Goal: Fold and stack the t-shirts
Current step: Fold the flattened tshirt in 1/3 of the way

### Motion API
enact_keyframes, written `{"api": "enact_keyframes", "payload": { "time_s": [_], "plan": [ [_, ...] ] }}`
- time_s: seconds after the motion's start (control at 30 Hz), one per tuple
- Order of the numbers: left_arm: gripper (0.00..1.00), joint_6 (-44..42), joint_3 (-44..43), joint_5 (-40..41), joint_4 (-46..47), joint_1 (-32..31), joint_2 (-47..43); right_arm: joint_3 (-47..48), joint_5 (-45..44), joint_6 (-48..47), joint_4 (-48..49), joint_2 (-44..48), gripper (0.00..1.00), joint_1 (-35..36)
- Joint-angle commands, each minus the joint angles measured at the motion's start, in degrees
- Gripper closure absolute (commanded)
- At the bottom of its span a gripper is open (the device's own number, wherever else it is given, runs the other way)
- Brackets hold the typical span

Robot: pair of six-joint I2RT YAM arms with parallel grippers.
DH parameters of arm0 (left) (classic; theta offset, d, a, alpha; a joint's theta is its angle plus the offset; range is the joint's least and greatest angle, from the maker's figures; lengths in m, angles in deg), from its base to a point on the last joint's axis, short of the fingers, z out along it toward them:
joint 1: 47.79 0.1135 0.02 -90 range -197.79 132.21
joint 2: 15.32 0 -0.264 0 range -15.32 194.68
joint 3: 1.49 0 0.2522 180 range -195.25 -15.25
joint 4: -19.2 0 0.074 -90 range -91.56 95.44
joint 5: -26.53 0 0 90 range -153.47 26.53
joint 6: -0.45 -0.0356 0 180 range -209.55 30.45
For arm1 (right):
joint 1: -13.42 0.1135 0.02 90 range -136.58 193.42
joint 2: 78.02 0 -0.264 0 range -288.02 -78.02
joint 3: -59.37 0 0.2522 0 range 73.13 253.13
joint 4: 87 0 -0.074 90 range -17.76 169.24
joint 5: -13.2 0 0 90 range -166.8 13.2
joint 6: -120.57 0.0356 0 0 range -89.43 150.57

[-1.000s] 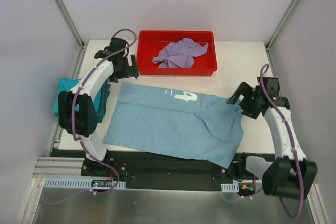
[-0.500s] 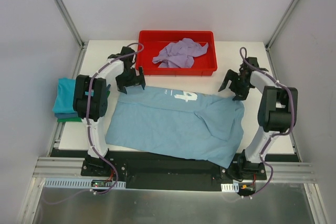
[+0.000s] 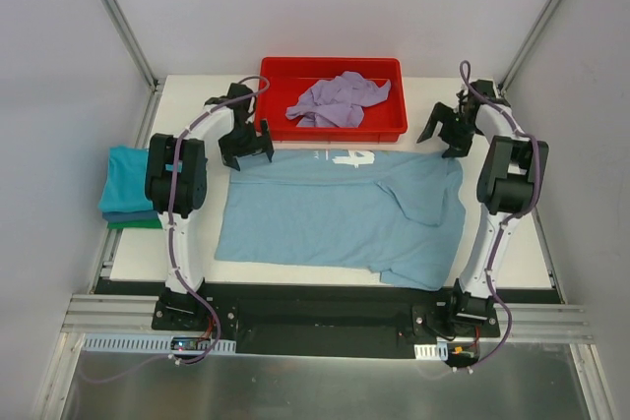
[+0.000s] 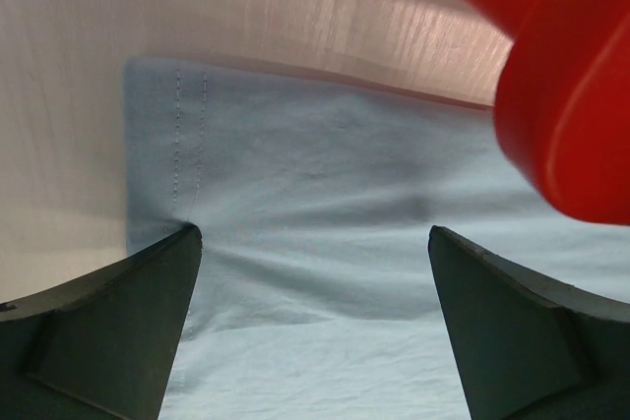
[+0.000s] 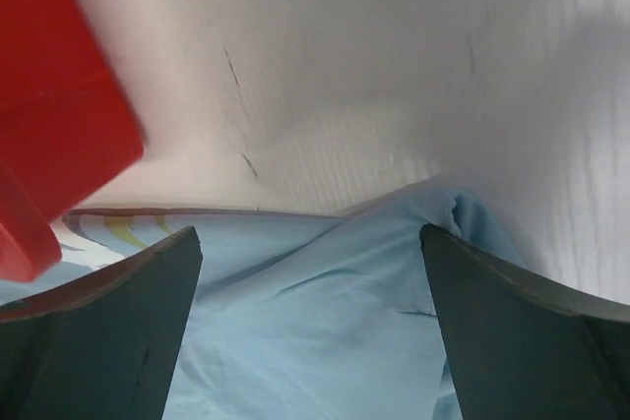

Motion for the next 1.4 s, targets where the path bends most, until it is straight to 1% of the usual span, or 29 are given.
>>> {"api": "enact_keyframes", "payload": {
  "time_s": [0.0,0.1,0.17,0.23,0.3,0.4,0.5,0.53,0.63,0.7,0.77,0.9,1.2,1.3,1.37],
  "plan": [
    [0.01,0.7,-2.1,3.5,-0.2,1.0,0.7,6.9,-3.9,-10.6,-0.2,-3.2,0.03,-0.4],
    [0.01,-0.5,-1.6,3.2,-0.6,0.9,-2.0,10.3,-6.4,-15.0,-3.5,-0.5,0.04,-0.2],
    [0.01,-0.1,0.4,4.9,-0.5,0.9,-6.1,8.6,-7.5,-16.9,-5.7,3.7,0.04,0.6],
    [0.01,1.1,3.6,6.9,-0.6,0.8,-9.8,2.8,-10.9,-16.7,-6.0,11.4,0.04,2.3],
    [0.01,2.3,7.1,8.2,-0.5,0.8,-13.6,-5.3,-12.2,-14.0,-5.8,18.4,0.04,4.5],
    [0.01,4.2,12.4,9.6,-0.5,0.5,-18.6,-19.6,-9.9,-10.4,-3.9,27.6,0.03,10.4],
    [0.01,6.2,17.9,8.8,-0.5,-0.8,-22.5,-28.0,-8.8,-7.3,-3.5,32.8,0.02,16.9],
    [0.01,6.6,19.1,8.4,-0.5,-1.6,-23.7,-29.9,-8.5,-4.4,-3.3,34.2,0.02,18.6],
    [0.01,6.7,22.5,8.7,-0.5,-5.4,-24.7,-34.7,-2.0,-1.5,-0.5,35.3,0.01,22.5],
    [0.01,7.3,24.1,9.2,-0.5,-8.1,-24.9,-36.6,-1.1,0.3,1.4,35.3,0.01,24.4],
    [0.01,8.0,25.0,8.8,-0.4,-9.6,-24.8,-37.7,-0.2,0.9,3.0,34.3,0.01,24.7],
    [0.01,8.3,26.4,9.3,-0.5,-10.3,-24.1,-37.1,2.0,0.9,5.2,30.3,0.01,24.8],
    [0.01,8.2,29.4,11.9,-0.4,-10.3,-23.8,-30.9,-9.2,0.7,5.3,24.4,0.01,21.9],
    [0.01,8.3,29.5,12.8,-0.4,-10.3,-23.8,-29.1,-13.7,-0.9,4.9,23.8,0.01,21.3],
    [0.01,8.0,29.4,13.3,-0.4,-10.3,-23.8,-28.0,-14.0,-3.6,4.4,22.9,0.01,20.7]
  ]
}}
